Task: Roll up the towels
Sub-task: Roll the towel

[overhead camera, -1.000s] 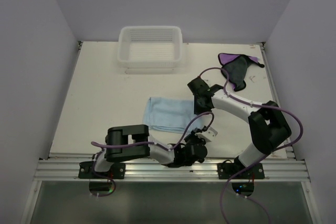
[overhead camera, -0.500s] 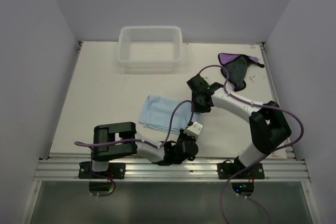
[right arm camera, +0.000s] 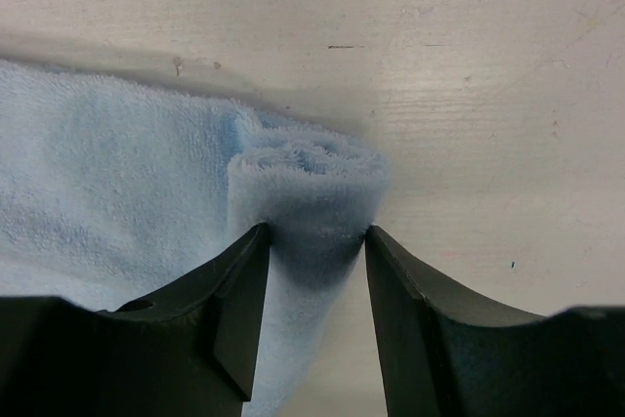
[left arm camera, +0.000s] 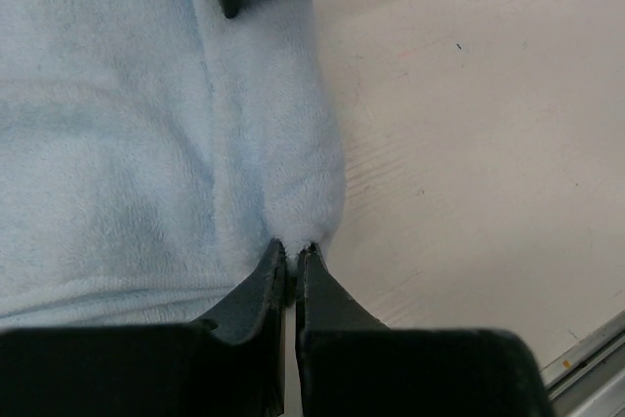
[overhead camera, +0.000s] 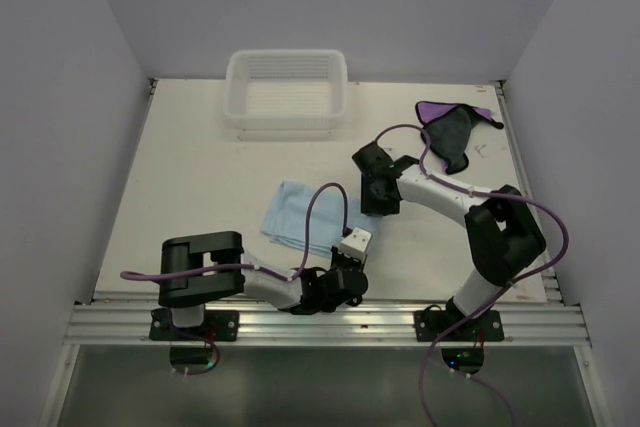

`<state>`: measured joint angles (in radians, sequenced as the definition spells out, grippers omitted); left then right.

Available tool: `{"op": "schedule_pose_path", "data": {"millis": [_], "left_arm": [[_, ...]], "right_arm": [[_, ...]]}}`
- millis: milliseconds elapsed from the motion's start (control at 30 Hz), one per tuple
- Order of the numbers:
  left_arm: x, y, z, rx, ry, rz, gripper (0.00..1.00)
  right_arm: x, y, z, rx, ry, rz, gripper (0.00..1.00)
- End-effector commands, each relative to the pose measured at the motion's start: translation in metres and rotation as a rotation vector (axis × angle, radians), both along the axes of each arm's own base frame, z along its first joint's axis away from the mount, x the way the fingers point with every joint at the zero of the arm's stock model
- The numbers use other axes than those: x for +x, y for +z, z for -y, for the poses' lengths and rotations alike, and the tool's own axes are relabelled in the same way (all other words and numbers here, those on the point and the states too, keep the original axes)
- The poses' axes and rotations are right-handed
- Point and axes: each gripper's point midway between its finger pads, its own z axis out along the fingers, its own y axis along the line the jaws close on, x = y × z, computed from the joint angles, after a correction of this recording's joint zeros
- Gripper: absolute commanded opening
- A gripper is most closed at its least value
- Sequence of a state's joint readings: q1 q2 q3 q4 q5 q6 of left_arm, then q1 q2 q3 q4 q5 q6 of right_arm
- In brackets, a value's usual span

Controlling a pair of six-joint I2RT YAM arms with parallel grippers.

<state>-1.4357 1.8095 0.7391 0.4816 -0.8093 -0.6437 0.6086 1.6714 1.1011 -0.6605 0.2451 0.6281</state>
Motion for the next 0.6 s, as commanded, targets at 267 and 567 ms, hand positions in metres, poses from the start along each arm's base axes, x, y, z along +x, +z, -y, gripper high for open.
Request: {"op": "schedule_pose_path", "data": {"millis": [267, 567], "left_arm": [[-0.001, 0.004, -0.006, -0.037, 0.027, -0.026, 0.0], [-0.001, 0.006, -0.009, -0.031, 0.037, -0.028, 0.0]], "right_arm": [[0.011, 0.018, 0.0, 0.036, -0.032, 0.082, 0.65], [0.004, -0.007, 0.0, 0.157, -0.107, 0.059, 0.64]]}}
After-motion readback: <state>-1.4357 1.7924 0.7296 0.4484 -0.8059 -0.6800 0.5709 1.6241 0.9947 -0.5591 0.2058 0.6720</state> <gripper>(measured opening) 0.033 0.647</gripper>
